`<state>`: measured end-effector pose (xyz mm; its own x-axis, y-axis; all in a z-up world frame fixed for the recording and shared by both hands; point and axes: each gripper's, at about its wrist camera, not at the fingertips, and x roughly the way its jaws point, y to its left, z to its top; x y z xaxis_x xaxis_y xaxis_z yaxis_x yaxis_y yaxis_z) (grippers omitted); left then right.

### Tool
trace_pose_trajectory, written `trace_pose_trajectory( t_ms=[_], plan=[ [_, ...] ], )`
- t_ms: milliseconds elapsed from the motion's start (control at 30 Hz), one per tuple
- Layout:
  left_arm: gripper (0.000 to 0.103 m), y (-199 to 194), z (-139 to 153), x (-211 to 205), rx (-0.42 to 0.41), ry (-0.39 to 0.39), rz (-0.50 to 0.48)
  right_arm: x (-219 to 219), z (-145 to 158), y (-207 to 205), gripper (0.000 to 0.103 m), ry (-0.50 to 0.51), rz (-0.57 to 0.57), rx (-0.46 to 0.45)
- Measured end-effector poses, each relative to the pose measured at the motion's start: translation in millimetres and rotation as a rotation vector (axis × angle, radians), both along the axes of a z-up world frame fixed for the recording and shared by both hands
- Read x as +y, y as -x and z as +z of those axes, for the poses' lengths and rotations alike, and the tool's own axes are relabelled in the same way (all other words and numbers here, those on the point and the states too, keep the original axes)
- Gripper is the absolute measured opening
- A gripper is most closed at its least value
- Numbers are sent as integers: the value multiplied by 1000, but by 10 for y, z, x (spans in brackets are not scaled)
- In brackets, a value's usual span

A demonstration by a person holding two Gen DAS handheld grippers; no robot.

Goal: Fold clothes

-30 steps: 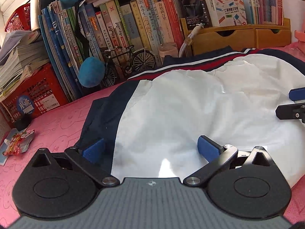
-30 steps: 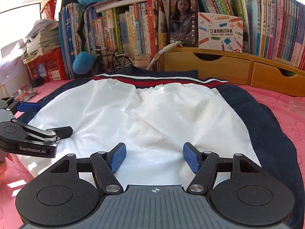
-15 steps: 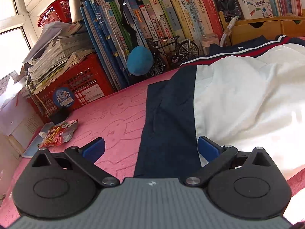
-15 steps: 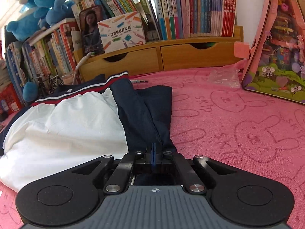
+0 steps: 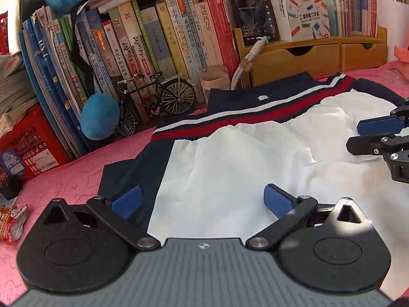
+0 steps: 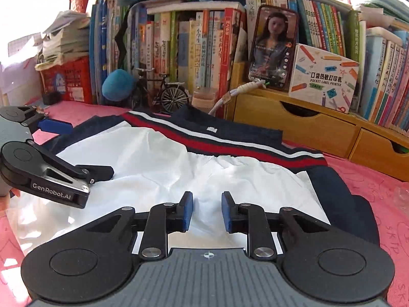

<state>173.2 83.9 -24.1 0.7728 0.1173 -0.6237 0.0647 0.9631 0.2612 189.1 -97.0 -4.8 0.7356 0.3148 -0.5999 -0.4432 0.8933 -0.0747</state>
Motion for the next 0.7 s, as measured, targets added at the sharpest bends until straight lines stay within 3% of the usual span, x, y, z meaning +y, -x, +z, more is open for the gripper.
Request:
trace_pose_trajectory(
  t_ms=[67, 167, 333, 533, 700],
  plan=[
    [103, -134, -44, 62, 14, 31, 10, 42, -61, -161, 25, 1, -36, 20],
    [103, -278, -22, 256, 25, 97, 83, -120, -118, -417, 24, -103, -96, 83],
    [103, -386, -82, 479, 8, 108, 124, -331, -219, -612, 23, -255, -145, 91],
    [103, -339, -58, 439, -33, 127, 164, -411, -293, -723, 23, -340, -190, 100],
    [103, -355, 18, 131, -84, 49, 45, -516, -331, -740, 40, -493, -216, 98]
  ],
)
